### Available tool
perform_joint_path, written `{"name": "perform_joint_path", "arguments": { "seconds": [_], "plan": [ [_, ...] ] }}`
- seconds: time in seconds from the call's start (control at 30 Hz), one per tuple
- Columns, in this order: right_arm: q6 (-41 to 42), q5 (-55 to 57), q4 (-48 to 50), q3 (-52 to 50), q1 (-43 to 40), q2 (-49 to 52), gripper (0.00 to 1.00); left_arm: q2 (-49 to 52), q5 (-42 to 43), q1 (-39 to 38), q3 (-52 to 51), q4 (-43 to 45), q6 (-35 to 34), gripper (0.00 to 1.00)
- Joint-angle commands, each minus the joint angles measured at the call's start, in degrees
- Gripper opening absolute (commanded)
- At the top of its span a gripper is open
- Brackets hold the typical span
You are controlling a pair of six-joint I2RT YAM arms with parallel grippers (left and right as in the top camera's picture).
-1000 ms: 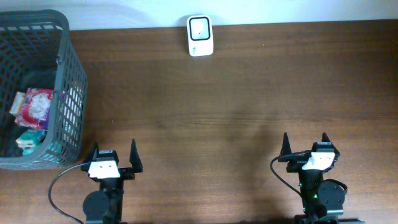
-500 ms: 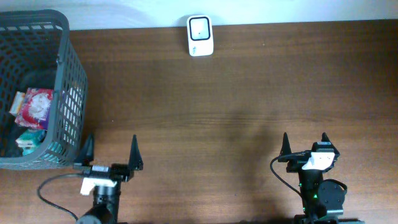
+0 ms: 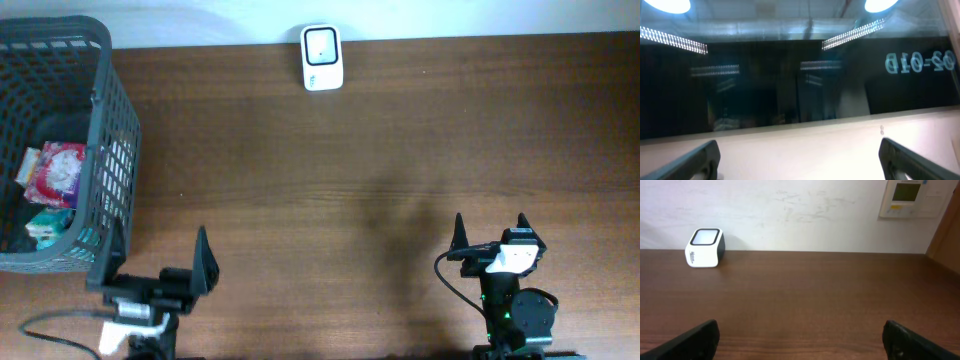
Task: Scan the item barcode
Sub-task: 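Reach the left gripper into the grey basket toward the red floral package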
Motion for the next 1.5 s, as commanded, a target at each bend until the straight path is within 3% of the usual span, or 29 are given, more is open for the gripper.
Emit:
{"name": "perform_joint_path", "arguments": {
  "seconds": [0.0, 0.07, 0.13, 0.17, 0.27, 0.43, 0.6, 0.63, 0.73, 0.87, 1.13, 1.27, 1.47],
  "plan": [
    [0.4, -0.3, -0.2, -0.5, 0.4, -0.3, 0.99, 10.0, -0.8, -0.2, 13.1, -14.5, 0.7, 0.99],
    [0.4, -0.3, -0.2, -0.5, 0.4, -0.3, 0.99, 18.0, 3.9, -0.2, 20.6, -21.1, 0.7, 0.99],
    [0.4, -0.3, -0.2, -0.5, 0.4, -0.3, 0.98, 22.4, 15.2, -0.2, 23.7, -19.7, 0.7, 0.99],
    [0.4, -0.3, -0.2, -0.5, 0.4, -0.3, 0.98, 23.3, 16.4, -0.2, 23.8, -17.2, 0.9, 0.99],
    [0.4, -0.3, -0.2, -0.5, 0.4, -0.3, 0.98, 26.4, 13.4, -0.2, 25.7, -12.9, -1.3, 0.99],
    [0.4, -0.3, -0.2, -0.5, 0.4, -0.3, 0.98, 38.9, 13.8, -0.2, 44.1, -35.5, -2.6, 0.99],
    [0.4, -0.3, -0.2, -0.5, 0.4, -0.3, 0.99, 44.8, 7.2, -0.2, 47.3, -35.8, 0.6, 0.99],
    [0.4, -0.3, -0.2, -0.5, 0.4, -0.3, 0.99, 47.8, 6.7, 0.0, 50.7, -39.1, 0.6, 0.99],
    [0.4, -0.3, -0.2, -0.5, 0.4, -0.3, 0.98, 62.4, 6.9, 3.8, 70.6, -60.0, 0.6, 0.99],
    [0.4, -0.3, -0.2, -0.5, 0.4, -0.3, 0.99, 77.2, 7.4, 9.3, 91.0, -76.0, 0.6, 0.99],
    [0.4, -0.3, -0.2, -0.5, 0.4, -0.3, 0.99, 80.1, 4.1, 11.6, 94.5, -77.1, 0.8, 0.99],
    [0.4, -0.3, -0.2, -0.5, 0.4, -0.3, 0.98, 80.2, -3.0, 13.7, 96.8, -76.6, -5.8, 0.99],
    [0.4, -0.3, -0.2, -0.5, 0.4, -0.3, 0.99, 83.5, -7.2, 26.5, 97.0, -73.4, -7.5, 0.99]
  ]
}}
